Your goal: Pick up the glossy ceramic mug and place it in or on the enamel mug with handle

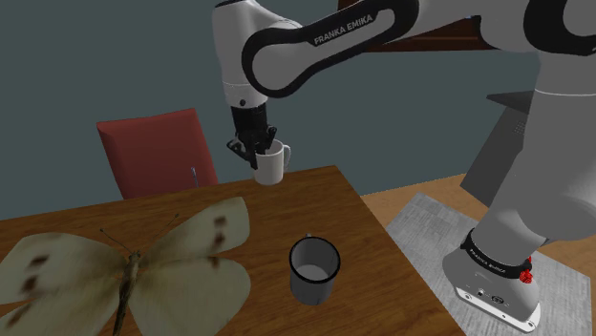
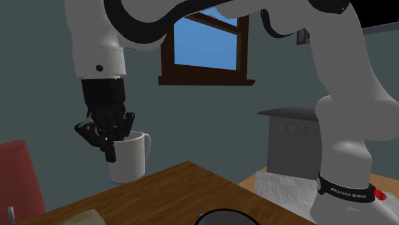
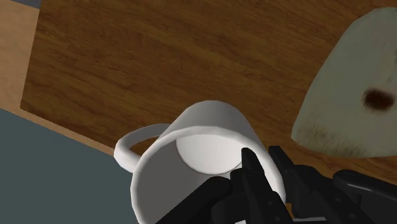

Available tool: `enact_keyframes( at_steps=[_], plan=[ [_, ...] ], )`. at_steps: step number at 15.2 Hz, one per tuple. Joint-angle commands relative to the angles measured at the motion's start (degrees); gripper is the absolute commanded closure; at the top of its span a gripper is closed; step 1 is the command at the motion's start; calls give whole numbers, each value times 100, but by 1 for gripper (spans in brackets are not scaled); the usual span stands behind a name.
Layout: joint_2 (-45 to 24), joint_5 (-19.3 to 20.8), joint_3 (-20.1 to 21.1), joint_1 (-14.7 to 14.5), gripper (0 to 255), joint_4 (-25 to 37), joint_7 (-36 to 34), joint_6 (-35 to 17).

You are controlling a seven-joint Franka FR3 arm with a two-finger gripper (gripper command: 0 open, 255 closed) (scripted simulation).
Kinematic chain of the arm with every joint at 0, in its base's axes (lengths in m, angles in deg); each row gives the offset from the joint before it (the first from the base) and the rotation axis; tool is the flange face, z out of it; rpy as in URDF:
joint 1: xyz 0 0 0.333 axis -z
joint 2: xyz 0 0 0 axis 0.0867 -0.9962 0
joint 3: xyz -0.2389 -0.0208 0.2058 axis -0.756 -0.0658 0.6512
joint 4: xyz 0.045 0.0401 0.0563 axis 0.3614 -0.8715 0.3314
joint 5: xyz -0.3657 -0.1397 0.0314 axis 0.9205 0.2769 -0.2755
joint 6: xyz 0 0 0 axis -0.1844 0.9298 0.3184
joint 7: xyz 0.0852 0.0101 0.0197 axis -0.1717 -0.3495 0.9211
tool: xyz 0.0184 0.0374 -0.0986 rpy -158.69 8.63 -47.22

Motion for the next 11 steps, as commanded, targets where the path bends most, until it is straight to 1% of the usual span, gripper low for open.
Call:
enact_keyframes(
  at_steps=[1,11],
  plan=[
    [45,-24,10,0,255,81,13,123],
    [182,-109,43,-10,255,677,91,839]
  ],
)
